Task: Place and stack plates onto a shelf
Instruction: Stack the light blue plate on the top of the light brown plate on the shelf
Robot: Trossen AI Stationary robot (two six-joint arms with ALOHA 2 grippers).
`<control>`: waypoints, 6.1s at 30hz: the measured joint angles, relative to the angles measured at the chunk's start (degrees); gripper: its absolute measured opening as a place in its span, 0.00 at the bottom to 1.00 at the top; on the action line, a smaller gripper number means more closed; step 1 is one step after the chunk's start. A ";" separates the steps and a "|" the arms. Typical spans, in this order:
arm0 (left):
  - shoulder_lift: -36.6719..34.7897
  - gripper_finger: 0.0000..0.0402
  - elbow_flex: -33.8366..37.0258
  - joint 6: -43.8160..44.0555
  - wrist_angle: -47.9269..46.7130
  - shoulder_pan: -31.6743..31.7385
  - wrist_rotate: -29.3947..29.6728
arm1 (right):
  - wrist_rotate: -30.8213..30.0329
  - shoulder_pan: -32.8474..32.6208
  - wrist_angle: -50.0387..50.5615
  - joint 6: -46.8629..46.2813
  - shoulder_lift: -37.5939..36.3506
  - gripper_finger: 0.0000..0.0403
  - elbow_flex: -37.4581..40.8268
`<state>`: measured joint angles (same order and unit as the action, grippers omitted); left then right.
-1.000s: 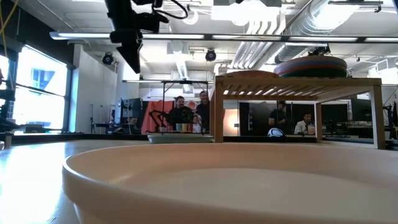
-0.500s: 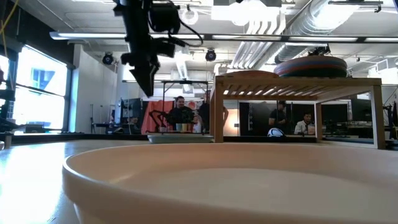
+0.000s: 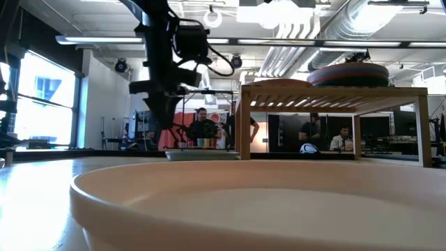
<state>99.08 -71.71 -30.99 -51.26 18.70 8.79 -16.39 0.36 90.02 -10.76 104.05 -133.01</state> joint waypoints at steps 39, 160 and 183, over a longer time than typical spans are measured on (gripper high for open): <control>-1.39 0.22 15.77 -8.69 24.91 -0.58 1.49 | -0.61 0.02 -0.70 -0.78 0.00 0.16 -0.02; -17.30 0.01 3.25 -38.96 25.83 -5.12 25.39 | -6.43 21.65 -20.70 -16.87 0.00 0.16 -0.02; -15.25 0.01 3.25 -38.59 28.93 -8.70 26.32 | 0.34 21.59 -14.40 -21.35 3.67 0.16 0.00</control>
<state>83.83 -68.47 -69.58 -22.33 10.00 35.11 -16.05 21.96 75.62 -32.11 107.72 -133.01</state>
